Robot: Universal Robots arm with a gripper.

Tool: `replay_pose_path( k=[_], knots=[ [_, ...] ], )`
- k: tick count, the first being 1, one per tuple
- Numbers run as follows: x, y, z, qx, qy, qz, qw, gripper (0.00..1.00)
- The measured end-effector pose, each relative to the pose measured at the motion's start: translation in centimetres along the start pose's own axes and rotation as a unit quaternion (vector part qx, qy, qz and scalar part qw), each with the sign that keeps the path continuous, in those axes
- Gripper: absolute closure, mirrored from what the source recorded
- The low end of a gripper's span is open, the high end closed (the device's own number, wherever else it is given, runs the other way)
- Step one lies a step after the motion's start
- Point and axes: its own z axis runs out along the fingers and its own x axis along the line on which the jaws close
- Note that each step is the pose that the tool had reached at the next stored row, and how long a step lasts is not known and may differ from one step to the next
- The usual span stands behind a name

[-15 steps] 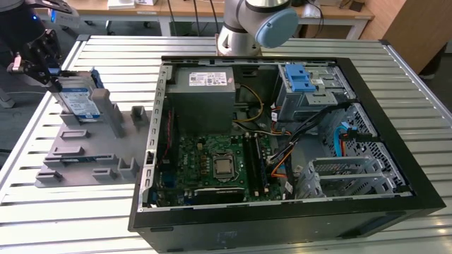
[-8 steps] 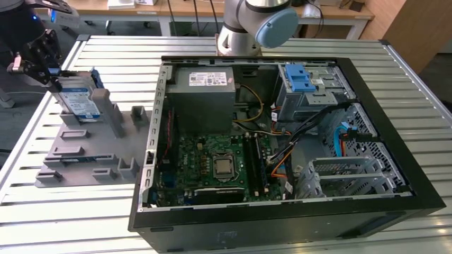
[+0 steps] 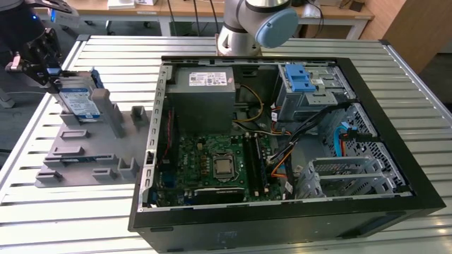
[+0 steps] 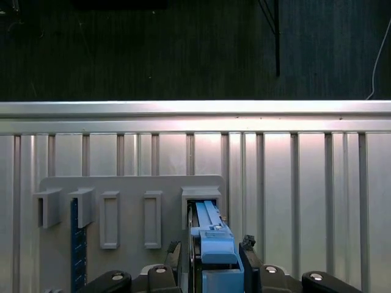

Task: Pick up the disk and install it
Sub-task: 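Pick up the disk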

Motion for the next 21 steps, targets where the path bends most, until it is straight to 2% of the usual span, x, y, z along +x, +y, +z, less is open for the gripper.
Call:
replay_pose_path(
  k=[7,14,21],
  knots=[
    [0.02,0.0,0.01,0.0001,0.0001,0.001,1.0,0.51],
    [0.03,-0.11,0.0,0.0001,0.0002,0.011,0.9999,0.51],
    [0.07,-0.11,0.0,0.0001,0.0016,0.012,0.9999,0.51]
  ],
)
